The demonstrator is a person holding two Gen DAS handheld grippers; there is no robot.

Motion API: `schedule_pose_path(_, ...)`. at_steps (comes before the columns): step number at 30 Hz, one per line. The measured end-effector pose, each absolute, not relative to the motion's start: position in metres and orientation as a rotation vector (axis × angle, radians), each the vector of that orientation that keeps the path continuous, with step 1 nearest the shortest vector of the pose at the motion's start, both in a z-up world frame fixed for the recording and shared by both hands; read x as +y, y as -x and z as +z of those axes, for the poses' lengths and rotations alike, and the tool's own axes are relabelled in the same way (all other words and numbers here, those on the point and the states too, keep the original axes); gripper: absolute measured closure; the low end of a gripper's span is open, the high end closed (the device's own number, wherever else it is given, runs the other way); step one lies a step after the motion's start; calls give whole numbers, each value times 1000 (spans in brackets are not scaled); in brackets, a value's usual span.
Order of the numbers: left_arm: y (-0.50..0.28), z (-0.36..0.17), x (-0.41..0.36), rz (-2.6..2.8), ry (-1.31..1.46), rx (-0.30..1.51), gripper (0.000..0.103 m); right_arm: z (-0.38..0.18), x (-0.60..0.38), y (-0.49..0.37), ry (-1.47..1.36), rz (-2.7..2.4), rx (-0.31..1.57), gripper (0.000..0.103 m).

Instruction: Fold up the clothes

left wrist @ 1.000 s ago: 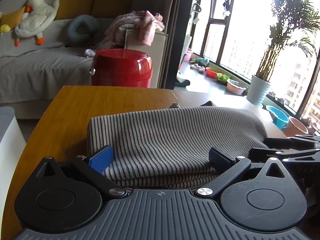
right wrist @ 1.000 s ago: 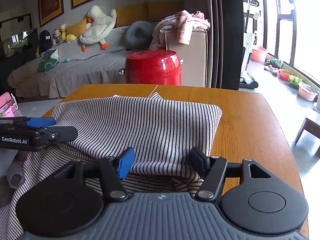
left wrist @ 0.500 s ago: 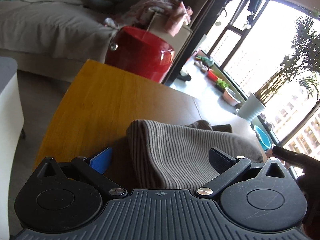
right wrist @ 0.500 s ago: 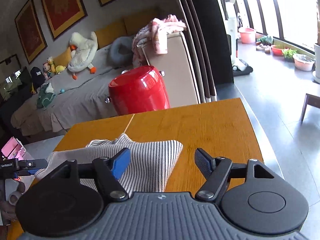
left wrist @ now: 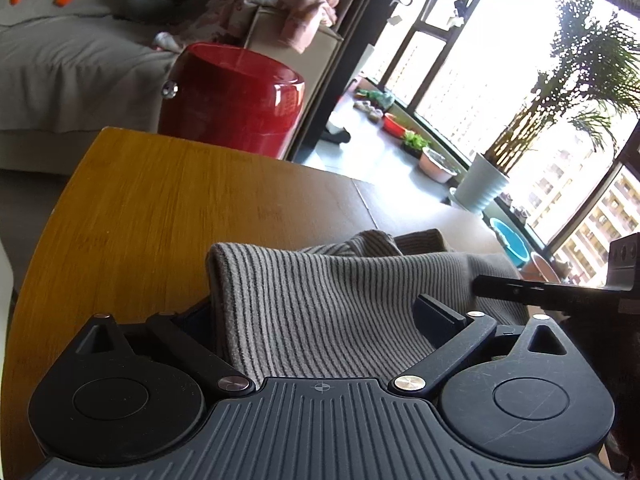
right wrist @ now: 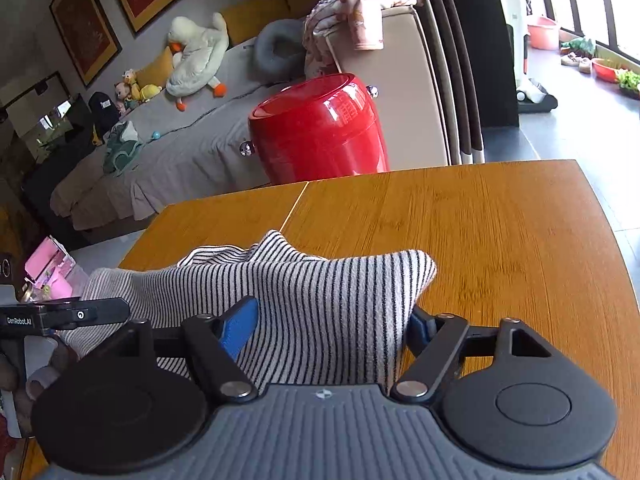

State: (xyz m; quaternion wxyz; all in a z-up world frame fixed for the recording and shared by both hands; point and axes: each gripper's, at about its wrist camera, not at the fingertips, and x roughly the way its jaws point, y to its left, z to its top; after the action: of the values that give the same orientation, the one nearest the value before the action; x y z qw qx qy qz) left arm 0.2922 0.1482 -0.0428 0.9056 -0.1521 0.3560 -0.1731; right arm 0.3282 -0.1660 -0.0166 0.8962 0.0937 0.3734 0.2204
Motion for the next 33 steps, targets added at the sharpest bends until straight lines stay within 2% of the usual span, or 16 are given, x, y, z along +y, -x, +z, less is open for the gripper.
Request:
schedule_pose_path(1, -294, -43, 147, -359, 310, 731, 30, -16, -164, -332, -188, 448, 774, 51)
schedule_pose_path(4, -307, -44, 146, -346, 311, 724, 43, -16, -159, -345, -185, 423, 772, 66)
schedule_pose_path(5, -313, -44, 148, -341, 321, 725, 45, -15, -160, -350, -187, 417, 767, 69)
schedule_pose_path(7, -320, -41, 153, -335, 352, 721, 56, -8, -162, -352, -187, 407, 743, 80)
schedule_pose_path(10, -311, -23, 158, -351, 363, 675, 67, 16, -166, -340, -176, 425, 674, 84)
schedule_pose_path(15, -259, 12, 163, -393, 351, 564, 70, 63, -179, -287, -144, 476, 543, 85)
schedule_pose_path(20, -186, 36, 158, -418, 291, 493, 71, 87, -184, -214, -66, 500, 449, 86)
schedule_pose_path(27, -97, 36, 147, -414, 190, 509, 70, 84, -189, -121, 29, 532, 418, 87)
schedule_pose_path(30, -71, 20, 146, -425, 182, 568, 67, 64, -191, -87, 103, 528, 476, 85)
schedule_pose_path(33, -54, 1, 148, -442, 179, 637, 53, 39, -201, -60, 132, 517, 571, 81)
